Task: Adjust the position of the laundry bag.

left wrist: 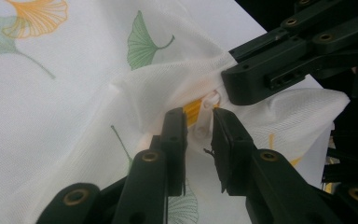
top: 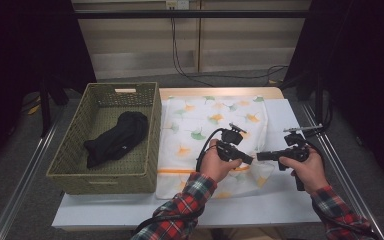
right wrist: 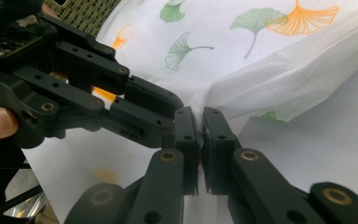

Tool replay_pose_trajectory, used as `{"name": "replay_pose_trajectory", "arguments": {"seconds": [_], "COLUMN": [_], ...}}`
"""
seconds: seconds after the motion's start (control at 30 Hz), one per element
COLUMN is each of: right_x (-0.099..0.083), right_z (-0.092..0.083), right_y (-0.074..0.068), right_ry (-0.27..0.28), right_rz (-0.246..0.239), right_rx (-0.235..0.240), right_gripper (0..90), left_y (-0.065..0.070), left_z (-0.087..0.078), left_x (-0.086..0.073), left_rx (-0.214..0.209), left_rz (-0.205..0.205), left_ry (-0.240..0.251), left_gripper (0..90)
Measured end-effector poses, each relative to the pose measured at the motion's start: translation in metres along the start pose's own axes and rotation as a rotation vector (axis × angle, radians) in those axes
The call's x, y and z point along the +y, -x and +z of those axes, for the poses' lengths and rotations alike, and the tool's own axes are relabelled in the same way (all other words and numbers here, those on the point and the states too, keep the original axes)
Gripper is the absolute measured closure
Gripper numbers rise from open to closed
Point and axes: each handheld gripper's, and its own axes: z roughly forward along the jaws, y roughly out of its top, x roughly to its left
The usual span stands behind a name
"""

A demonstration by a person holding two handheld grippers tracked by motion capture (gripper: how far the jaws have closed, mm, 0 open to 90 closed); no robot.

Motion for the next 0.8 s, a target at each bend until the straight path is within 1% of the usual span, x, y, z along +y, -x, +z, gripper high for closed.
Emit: {"name": "replay_pose_trajectory", "arguments": {"seconds": [0.03, 0.07, 0.13, 0.17, 0.2, 0.23, 0.3, 0.33, 0.37, 0.4, 0.43, 0.47, 0.53, 0.57, 0.6, 0.67, 0.73, 0.77, 0.8], "right_x": [0.0004, 0.0008, 0.0016, 0.0022, 0.0023, 0.0023, 0.0024, 0.0024, 0.0021, 0.002, 0.0016, 0.0011, 0.0, -0.0002, -0.0002, -0.0002, -0.0004, -0.0006, -0.0011], "right_z": [-0.0001, 0.0001, 0.0012, 0.0016, 0.0017, 0.002, 0.0025, 0.0027, 0.0032, 0.0033, 0.0035, 0.0033, 0.0025, 0.002, 0.0016, 0.0021, 0.0013, 0.0011, 0.0008], "right_y": [0.0002, 0.0003, 0.0003, 0.0007, 0.0011, 0.0016, 0.0022, 0.0025, 0.002, 0.0016, 0.0013, 0.0016, 0.0026, 0.0032, 0.0029, 0.0019, 0.0013, 0.0018, 0.0023], "right_ry": [0.0, -0.001, -0.003, -0.003, -0.002, 0.001, -0.003, -0.001, 0.0, -0.003, -0.003, -0.009, -0.011, -0.006, -0.006, -0.01, -0.014, -0.011, -0.009], "right_rz": [0.0, -0.003, -0.001, -0.003, -0.005, -0.003, -0.001, -0.001, 0.002, 0.002, -0.002, -0.007, 0.001, 0.007, 0.009, -0.004, -0.001, -0.004, 0.001], "right_rx": [0.002, -0.001, 0.0, 0.003, 0.003, 0.004, 0.007, 0.009, 0.008, 0.007, 0.006, 0.004, 0.001, 0.006, 0.004, -0.001, -0.006, -0.008, -0.007], "right_gripper": [86.4, 86.5, 86.5, 86.5, 86.5, 86.5, 86.5, 86.5, 86.5, 86.5, 86.5, 86.5, 86.5, 86.5, 86.5, 86.5, 86.5, 86.5, 86.5], "left_y": [-0.0004, -0.0011, -0.0036, -0.006, -0.0078, -0.0081, -0.0089, -0.0072, -0.0068, -0.0065, -0.006, -0.0053, -0.0063, -0.0063, -0.0066, -0.0073, -0.0078, -0.007, -0.0068], "left_z": [0.0006, 0.0018, 0.0025, 0.002, 0.0005, -0.0005, -0.0018, -0.0022, -0.0025, -0.0027, -0.003, -0.0039, -0.0047, -0.0037, -0.002, -0.0005, 0.0007, 0.0006, 0.0001], "left_x": [0.0001, 0.0, -0.0001, -0.0002, -0.0003, -0.0003, 0.0, 0.0002, 0.0004, 0.0009, 0.0014, 0.0021, 0.0033, 0.0031, 0.0029, 0.0022, 0.0017, 0.0012, 0.0012], "left_rx": [0.007, 0.017, 0.004, -0.015, -0.02, -0.018, -0.034, -0.023, -0.028, -0.025, -0.033, -0.026, -0.03, -0.034, -0.037, -0.058, -0.061, -0.033, -0.023], "left_rz": [0.006, 0.009, -0.002, -0.005, -0.013, -0.01, -0.007, -0.011, -0.01, 0.001, -0.001, -0.008, -0.015, -0.02, -0.018, -0.033, -0.037, -0.034, -0.027], "left_ry": [-0.01, -0.01, -0.001, -0.005, -0.002, -0.003, 0.0, 0.006, 0.006, 0.001, 0.004, 0.011, 0.012, -0.001, 0.002, 0.001, 0.013, 0.008, 0.001], "left_gripper": [73.2, 74.5, 77.1, 79.0, 80.0, 80.6, 81.5, 81.9, 82.1, 82.4, 82.4, 84.1, 85.0, 86.8, 87.7, 89.9, 89.5, 86.5, 81.7]}}
